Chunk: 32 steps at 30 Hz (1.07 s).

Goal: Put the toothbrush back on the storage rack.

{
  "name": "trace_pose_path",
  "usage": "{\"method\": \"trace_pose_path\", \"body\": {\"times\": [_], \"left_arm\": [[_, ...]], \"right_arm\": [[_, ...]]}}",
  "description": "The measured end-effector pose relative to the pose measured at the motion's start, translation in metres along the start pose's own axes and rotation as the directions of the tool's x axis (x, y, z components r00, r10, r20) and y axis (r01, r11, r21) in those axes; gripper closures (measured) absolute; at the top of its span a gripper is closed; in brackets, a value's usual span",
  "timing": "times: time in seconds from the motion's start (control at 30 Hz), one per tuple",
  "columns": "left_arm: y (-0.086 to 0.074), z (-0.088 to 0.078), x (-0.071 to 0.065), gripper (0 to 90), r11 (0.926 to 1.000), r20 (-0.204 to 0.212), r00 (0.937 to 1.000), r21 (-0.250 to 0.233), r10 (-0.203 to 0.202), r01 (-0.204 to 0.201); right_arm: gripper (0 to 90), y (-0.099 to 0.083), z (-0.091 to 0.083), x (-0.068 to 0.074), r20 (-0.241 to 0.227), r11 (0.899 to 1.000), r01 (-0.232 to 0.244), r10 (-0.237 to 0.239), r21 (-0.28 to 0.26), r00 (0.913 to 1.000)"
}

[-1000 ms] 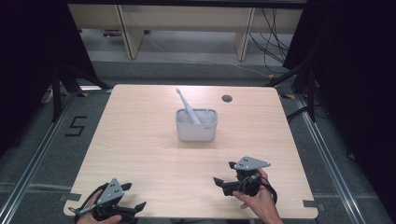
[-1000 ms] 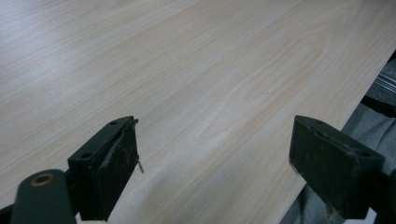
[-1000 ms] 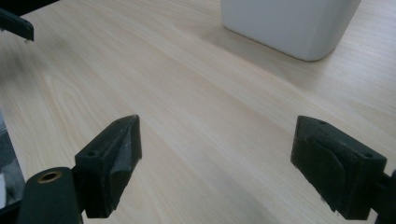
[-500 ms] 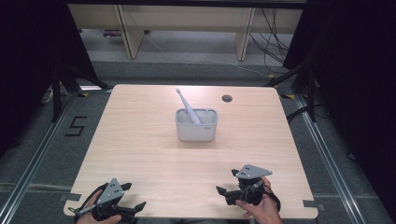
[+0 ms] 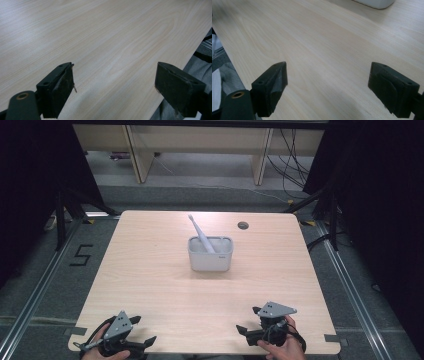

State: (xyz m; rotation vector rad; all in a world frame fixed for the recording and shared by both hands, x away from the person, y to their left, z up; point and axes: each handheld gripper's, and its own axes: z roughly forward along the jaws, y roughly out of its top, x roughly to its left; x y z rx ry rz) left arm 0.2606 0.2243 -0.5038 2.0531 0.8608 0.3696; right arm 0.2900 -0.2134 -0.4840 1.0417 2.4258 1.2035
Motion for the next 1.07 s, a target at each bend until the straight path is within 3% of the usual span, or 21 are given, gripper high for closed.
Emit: {"method": "trace_pose_path", "body": {"times": [0.2, 0.23, 0.47, 0.57, 1.07], "left_arm": [[0.0, 0.0, 0.0, 14.9, 1.0, -0.001, 1.0, -0.001, -0.001, 0.001], [0.0, 0.0, 0.0, 14.9, 1.0, -0.001, 1.0, -0.002, -0.002, 0.002], [0.0, 0.0, 0.0, 14.9, 1.0, -0.001, 1.0, -0.001, -0.001, 0.001], [0.0, 0.001, -0.001, 14.9, 1.0, 0.004, 1.0, -0.002, -0.007, 0.007], [0.0, 0.001, -0.001, 14.8, 1.0, 0.004, 1.0, -0.001, -0.004, 0.004]], "right_arm": [[16.5, -0.005, -0.001, 0.001, -0.003, 1.0, -0.014, 0.014, 0.012, 0.9999], [16.5, -0.006, -0.002, 0.001, -0.001, 0.999, -0.01, 0.01, 0.034, 1.0], [16.5, -0.01, -0.001, 0.001, 0.004, 0.998, 0.022, -0.023, 0.054, 0.9997], [16.5, -0.011, -0.003, 0.002, 0.002, 0.997, 0.003, -0.003, 0.071, 1.0], [16.5, -0.011, -0.001, 0.002, -0.007, 0.998, 0.007, -0.007, 0.068, 1.0]]}}
